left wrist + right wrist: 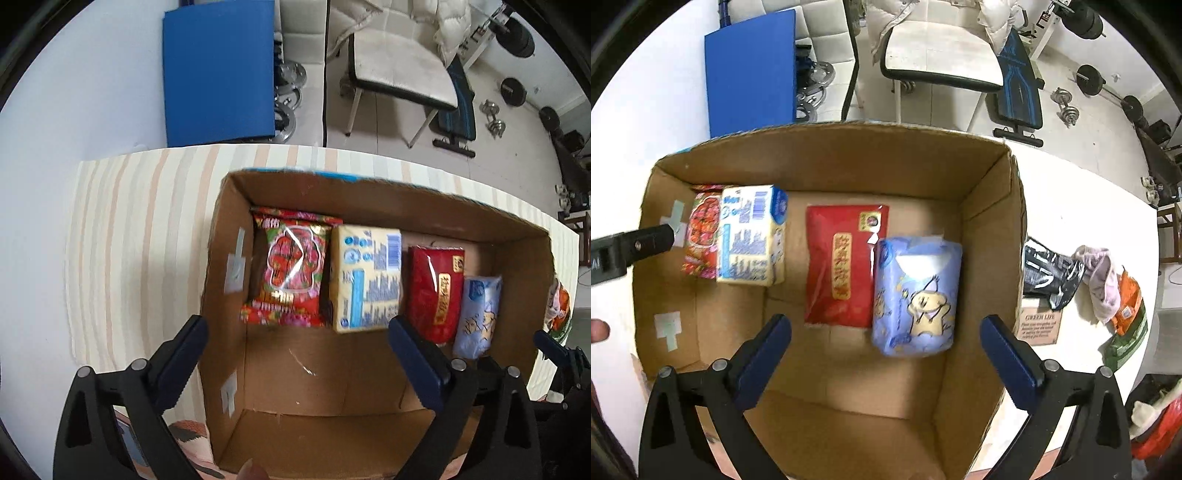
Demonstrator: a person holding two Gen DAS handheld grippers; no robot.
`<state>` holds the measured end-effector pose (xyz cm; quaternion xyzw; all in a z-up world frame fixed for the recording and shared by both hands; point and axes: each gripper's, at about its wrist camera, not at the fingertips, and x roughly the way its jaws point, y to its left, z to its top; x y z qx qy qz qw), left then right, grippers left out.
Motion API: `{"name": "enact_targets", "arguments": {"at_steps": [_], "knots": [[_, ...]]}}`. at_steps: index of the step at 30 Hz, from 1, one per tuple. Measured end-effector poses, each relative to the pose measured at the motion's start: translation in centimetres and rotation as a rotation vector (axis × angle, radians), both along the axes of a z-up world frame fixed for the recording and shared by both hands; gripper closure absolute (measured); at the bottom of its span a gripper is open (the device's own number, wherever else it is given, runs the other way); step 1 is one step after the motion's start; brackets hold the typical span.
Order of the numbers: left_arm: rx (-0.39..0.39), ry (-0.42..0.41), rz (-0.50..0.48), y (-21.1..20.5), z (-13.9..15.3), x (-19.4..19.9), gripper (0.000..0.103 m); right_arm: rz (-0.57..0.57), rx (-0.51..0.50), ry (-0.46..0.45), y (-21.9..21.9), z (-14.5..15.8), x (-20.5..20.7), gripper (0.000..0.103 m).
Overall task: Organize soft objects
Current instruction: 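Open both tools and move them back over the remaining items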
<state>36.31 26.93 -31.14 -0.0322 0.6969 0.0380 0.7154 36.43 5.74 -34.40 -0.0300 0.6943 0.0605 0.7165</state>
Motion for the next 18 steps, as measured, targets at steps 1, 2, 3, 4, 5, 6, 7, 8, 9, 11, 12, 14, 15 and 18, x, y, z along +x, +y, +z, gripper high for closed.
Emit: {"name": "enact_targets", "arguments": {"at_steps": [1, 2, 3, 4, 5, 6, 7, 8, 9, 11, 12, 14, 15, 18], "knots": [[-0.005, -0.013, 0.003, -0.2, 0.3, -0.7, 0.003, -0.004, 0.004, -0.001, 0.0, 0.1, -0.5, 0.000], [-0.008, -0.020, 0.007, -0.2, 0.2, -1.1, 0.003, -0.004, 0.011, -0.002, 0.1, 0.3, -0.9, 0.000], [-0.014, -0.031, 0.008, -0.5, 0.4, -1.8, 0.003, -0.007, 0.015, -0.004, 0.1, 0.5, -1.3, 0.000], [-0.016, -0.042, 0.007, -0.7, 0.7, -2.5, 0.003, -0.010, 0.016, -0.007, 0.0, 0.6, -1.7, 0.000], [-0.015, -0.053, 0.009, -0.9, 0.9, -3.1, 0.003, -0.010, 0.016, -0.009, 0.1, 0.7, -2.1, 0.000], [-0.013, -0.063, 0.008, -1.2, 1.5, -3.7, 0.003, -0.012, 0.020, -0.009, 0.1, 0.8, -2.6, 0.000], [-0.013, -0.075, 0.009, -1.3, 1.8, -4.2, 0.003, -0.014, 0.027, -0.009, 0.1, 0.9, -3.0, 0.000], [-0.017, -0.089, 0.012, -1.5, 2.1, -4.8, 0.003, -0.017, 0.030, -0.010, 0.1, 1.0, -3.3, 0.000], [-0.020, -0.104, 0.015, -1.7, 2.5, -5.4, 0.003, -0.018, 0.033, -0.015, 0.0, 1.3, -3.9, 0.000], [-0.022, -0.130, 0.020, -2.0, 3.3, -6.7, 0.003, -0.025, 0.044, -0.036, -0.2, 1.9, -4.7, 0.000], [-0.020, -0.140, 0.022, -2.1, 3.7, -7.2, 0.003, -0.025, 0.044, -0.049, -0.4, 2.4, -5.2, 0.000], [-0.018, -0.168, 0.029, -2.4, 4.8, -8.6, 0.003, -0.032, 0.053, -0.066, -0.8, 3.4, -6.1, 0.000], [-0.021, -0.179, 0.031, -2.5, 5.2, -9.2, 0.003, -0.037, 0.063, -0.077, -1.0, 4.1, -6.7, 0.000], [-0.019, -0.215, 0.037, -3.0, 6.8, -11.2, 0.003, -0.036, 0.083, -0.108, -1.5, 6.0, -8.3, 0.000]]}}
